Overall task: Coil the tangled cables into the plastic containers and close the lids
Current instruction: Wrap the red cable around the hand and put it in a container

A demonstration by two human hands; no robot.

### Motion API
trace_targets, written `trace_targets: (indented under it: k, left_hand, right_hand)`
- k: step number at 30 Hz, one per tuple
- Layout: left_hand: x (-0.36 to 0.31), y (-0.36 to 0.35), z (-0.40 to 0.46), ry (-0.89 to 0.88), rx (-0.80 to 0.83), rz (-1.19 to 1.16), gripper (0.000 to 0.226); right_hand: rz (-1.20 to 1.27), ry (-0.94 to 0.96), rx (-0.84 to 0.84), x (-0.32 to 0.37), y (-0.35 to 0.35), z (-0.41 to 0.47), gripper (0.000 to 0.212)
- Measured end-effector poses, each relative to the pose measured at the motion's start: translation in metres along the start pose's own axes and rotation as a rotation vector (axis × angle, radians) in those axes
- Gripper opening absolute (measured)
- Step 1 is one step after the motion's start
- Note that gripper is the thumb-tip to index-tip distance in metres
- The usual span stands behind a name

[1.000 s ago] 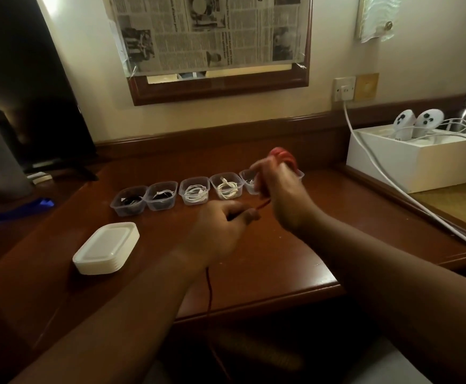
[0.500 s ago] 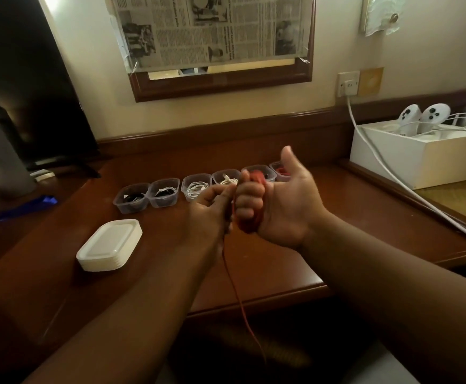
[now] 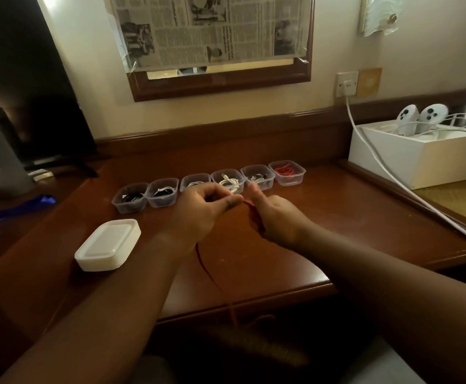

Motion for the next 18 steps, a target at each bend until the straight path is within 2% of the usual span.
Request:
trace_targets:
  k: [2,4,6,7,8,10,13,14,15,16,18]
  left_hand:
    - [0.019,-0.004,-0.001,0.166,-0.009,-0.224,0.014]
    - [0.036,-0.019,-0.009,0.29,-0.035,-0.389,0.015]
    - [0.044,-0.037,-0.022,0.345,-0.017,-0.454,0.014]
    - [0.044,-0.046,-0.029,0.35,0.023,-0.457,0.015]
    - [0.043,-0.052,-0.034,0.341,0.065,-0.437,0.016]
    - [0.036,-0.056,-0.039,0.288,0.128,-0.304,0.018]
    - [0.016,-0.053,-0.032,0.126,0.206,-0.059,0.015]
    - [0.008,-0.05,-0.029,0.078,0.208,-0.017,0.012]
    - [0.001,-0.044,-0.024,0.03,0.194,0.028,0.01]
    - [-0.005,-0.037,-0.02,-0.027,0.162,0.091,0.011]
    - [-0.012,-0.019,-0.01,-0.111,0.073,0.163,0.009]
  right_hand:
    - [0.403,-0.161,0.153,0.001,-0.012,-0.007,0.076]
    - [0.837,-0.209,0.248,0.018,-0.012,-0.013,0.075]
    - [1.181,-0.149,0.194,0.035,0.002,-0.009,0.075]
    - [1.247,-0.084,0.115,0.038,0.012,-0.004,0.075]
    - [1.214,-0.008,0.02,0.037,0.022,0.001,0.072]
    - [0.908,0.143,-0.167,0.032,0.038,0.008,0.064]
    - [0.02,0.31,-0.328,0.031,0.042,0.006,0.048]
    - [-0.263,0.339,-0.299,0.03,0.034,0.006,0.05]
    - [-0.437,0.347,-0.249,0.025,0.025,0.007,0.055]
    - [-0.488,0.326,-0.2,0.021,0.018,0.007,0.06]
    - [-0.32,0.166,-0.092,0.01,0.009,0.007,0.07]
Point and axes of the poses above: each hand's wrist, its own z-axis towards the middle knuckle, its own y-axis out of the back of the hand, x = y × z, the point moved 8 cm from there along z, towards the middle knuckle, and after that the axes turned 6 degrees about -x, right-handed, at the moved point
